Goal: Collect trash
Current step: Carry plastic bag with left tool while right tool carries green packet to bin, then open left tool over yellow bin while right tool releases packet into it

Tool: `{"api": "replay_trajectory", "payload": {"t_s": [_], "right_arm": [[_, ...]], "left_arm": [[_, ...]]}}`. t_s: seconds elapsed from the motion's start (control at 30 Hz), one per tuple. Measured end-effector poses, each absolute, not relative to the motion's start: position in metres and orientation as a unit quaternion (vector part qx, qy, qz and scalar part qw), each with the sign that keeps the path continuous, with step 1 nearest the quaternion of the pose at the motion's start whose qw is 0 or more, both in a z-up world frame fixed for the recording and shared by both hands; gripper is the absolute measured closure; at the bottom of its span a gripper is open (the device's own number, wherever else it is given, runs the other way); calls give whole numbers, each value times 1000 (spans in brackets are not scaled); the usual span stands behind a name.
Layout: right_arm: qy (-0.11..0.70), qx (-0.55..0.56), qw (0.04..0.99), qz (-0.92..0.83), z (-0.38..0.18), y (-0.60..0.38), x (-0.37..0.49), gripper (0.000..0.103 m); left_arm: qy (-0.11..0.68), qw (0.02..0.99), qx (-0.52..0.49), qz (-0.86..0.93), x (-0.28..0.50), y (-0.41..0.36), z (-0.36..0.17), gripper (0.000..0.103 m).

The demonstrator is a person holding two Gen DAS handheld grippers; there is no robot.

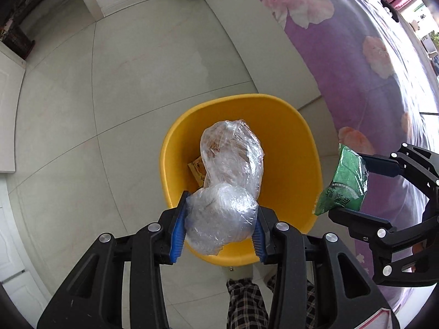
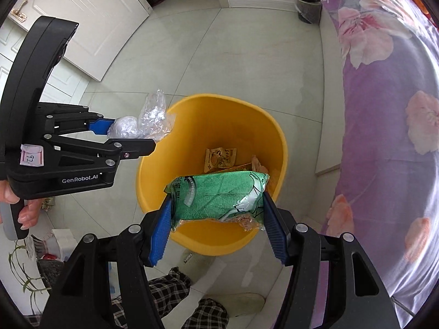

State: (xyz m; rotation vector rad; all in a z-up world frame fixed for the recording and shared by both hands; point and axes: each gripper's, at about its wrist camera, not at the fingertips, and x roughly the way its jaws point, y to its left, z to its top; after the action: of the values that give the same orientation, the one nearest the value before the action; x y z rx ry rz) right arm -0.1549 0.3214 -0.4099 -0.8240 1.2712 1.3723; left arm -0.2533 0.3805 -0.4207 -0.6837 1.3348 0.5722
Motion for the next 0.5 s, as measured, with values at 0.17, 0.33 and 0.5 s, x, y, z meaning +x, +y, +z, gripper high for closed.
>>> {"api": "replay_trajectory", "payload": {"t_s": [0.17, 0.33, 0.5], "right_arm": [[537, -354, 511, 570, -437, 325, -156, 40], [536, -352, 514, 569, -445, 324, -156, 39], [536, -340, 517, 574, -446, 325, -154, 25]], "left_arm": [[606, 685, -311, 258, -253, 385, -444, 63], [609, 679, -316, 263, -253, 387, -457, 61], [604, 682, -308, 274, -254, 388, -460, 42]]}}
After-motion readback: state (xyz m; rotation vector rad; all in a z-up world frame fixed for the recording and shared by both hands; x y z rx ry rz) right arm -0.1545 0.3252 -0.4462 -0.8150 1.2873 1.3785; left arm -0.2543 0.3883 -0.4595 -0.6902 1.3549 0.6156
